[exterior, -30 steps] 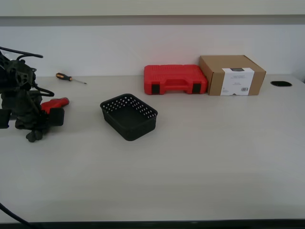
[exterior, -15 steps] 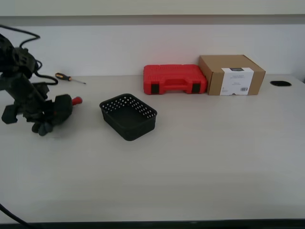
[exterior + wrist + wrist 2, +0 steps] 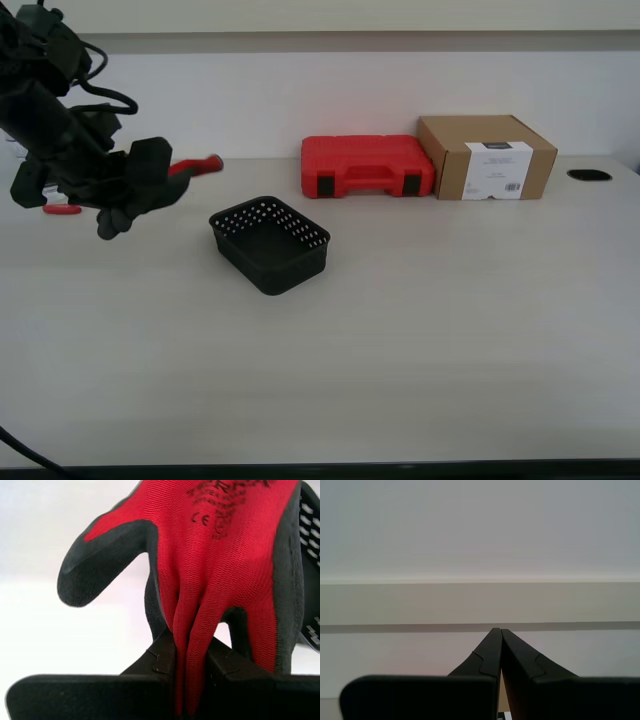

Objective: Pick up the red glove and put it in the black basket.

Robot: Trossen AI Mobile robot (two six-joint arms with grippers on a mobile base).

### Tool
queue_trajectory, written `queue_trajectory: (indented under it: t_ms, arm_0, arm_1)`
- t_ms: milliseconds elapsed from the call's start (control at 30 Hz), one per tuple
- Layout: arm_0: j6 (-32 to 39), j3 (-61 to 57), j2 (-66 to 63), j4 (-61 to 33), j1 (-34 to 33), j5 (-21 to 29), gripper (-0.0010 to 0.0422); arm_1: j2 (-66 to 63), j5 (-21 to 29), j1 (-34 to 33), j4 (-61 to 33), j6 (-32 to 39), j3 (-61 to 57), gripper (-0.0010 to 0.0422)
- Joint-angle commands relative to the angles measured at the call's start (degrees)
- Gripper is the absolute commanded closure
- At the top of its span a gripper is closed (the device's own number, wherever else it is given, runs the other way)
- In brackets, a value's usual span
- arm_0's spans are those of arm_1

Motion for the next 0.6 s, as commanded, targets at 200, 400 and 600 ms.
queue_trajectory:
  t_ms: [200,400,600]
  arm_0:
    - [0.15,0.07,-0.02,0.22,0.07,0.02,0.0412]
    - [0.15,0.07,-0.02,0.22,0.09,0.02,0.0412]
    - [0.15,0.07,-0.02,0.2,0.07,0.02,0.0412]
  arm_1:
    - [-0.59,1.31,-8.22,-5.66,5.68,0.09,0.0413]
    - [-0.42,1.29,-13.0,-7.02,9.66,1.31,0.0413]
    - [-0.37,-3.1,-16.44,-7.8,11.69,4.17,0.0413]
